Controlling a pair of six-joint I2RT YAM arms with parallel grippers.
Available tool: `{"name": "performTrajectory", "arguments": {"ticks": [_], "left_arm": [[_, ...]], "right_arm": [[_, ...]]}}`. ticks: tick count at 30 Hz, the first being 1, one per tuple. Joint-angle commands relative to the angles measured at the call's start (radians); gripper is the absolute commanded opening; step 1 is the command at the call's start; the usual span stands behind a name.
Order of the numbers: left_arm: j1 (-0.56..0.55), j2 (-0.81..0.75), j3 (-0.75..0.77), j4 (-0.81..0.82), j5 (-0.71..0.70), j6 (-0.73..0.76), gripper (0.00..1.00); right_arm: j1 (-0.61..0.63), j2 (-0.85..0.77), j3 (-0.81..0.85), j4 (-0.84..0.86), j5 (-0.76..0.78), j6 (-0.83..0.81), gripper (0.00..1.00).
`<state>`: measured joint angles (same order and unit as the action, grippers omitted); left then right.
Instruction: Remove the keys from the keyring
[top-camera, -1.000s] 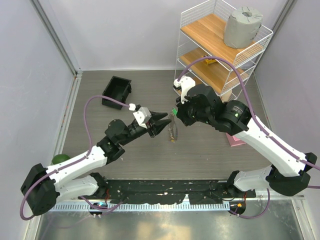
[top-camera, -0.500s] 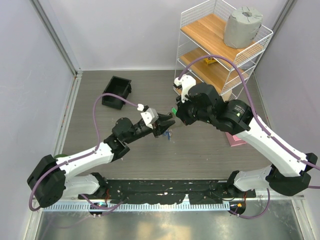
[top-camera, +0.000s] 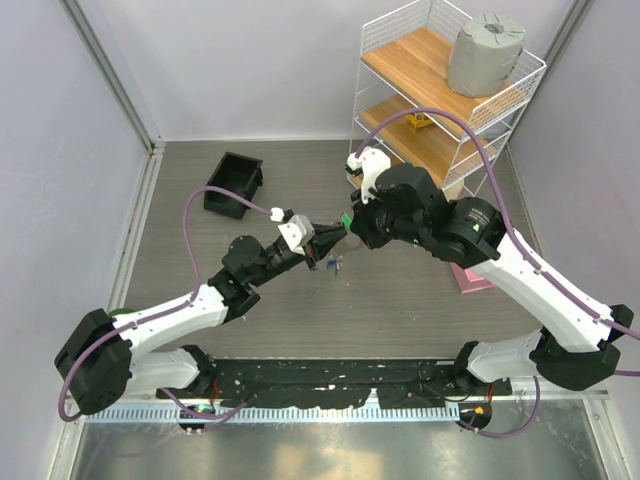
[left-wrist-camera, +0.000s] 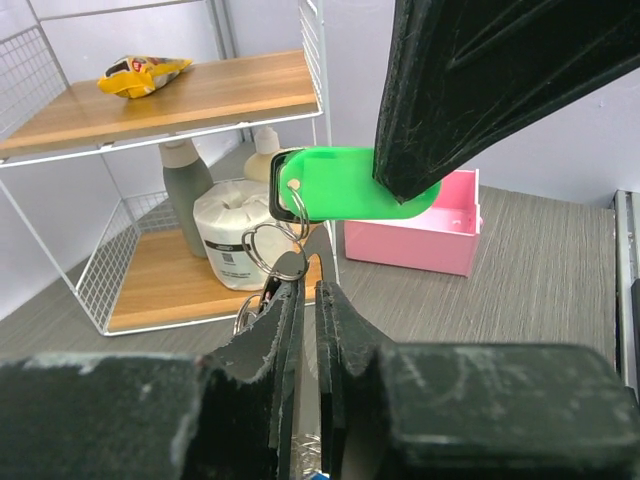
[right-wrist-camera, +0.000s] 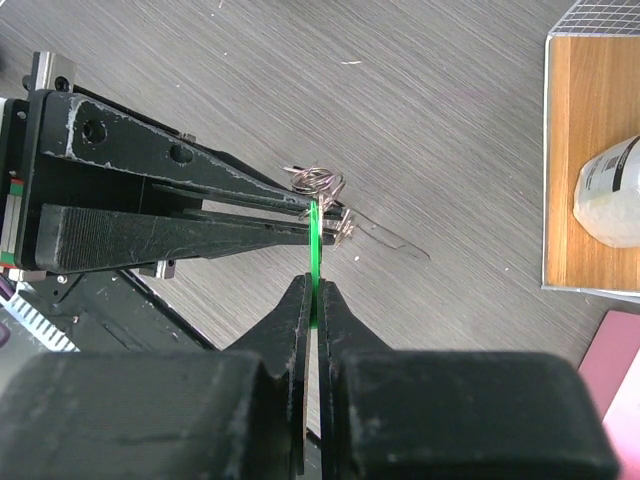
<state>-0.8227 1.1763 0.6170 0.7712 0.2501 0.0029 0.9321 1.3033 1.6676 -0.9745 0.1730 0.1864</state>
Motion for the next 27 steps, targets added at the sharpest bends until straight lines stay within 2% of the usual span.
{"name": "performTrajectory", "arguments": {"ticks": [1,6,15,19,22,24,27], "left_arm": [[0.002,-0.027,0.012,0.071,-0.006,0.013,0.18],[0.002,-0.136,-0.034,0.028,-0.009,-0.024,0.29],[0.004,-0.314,0.019,-0.281,-0.023,-0.027,0.47],[0.028,-0.305,0.058,-0.369,0.021,0.018,0.58],[0.097,-0.227,0.116,-0.429,0.133,-0.027,0.58],[0.141,-0.189,0.124,-0.370,0.199,-0.095,0.55],[0.149,-0.139,0.130,-0.277,0.221,-0.156,0.50]], "right_arm": [[0.005,0.004,0.063,0.022,0.016,-0.010,0.05],[0.005,0.011,0.078,0.013,0.033,-0.022,0.05],[0.005,0.019,0.101,0.003,0.033,-0.039,0.05],[0.005,0.013,0.103,0.010,0.007,-0.062,0.05],[0.005,0.008,0.104,0.010,-0.007,-0.076,0.05],[0.005,0.005,0.107,0.008,-0.006,-0.077,0.05],[0.005,0.005,0.107,0.008,-0.006,-0.074,0.05]]}}
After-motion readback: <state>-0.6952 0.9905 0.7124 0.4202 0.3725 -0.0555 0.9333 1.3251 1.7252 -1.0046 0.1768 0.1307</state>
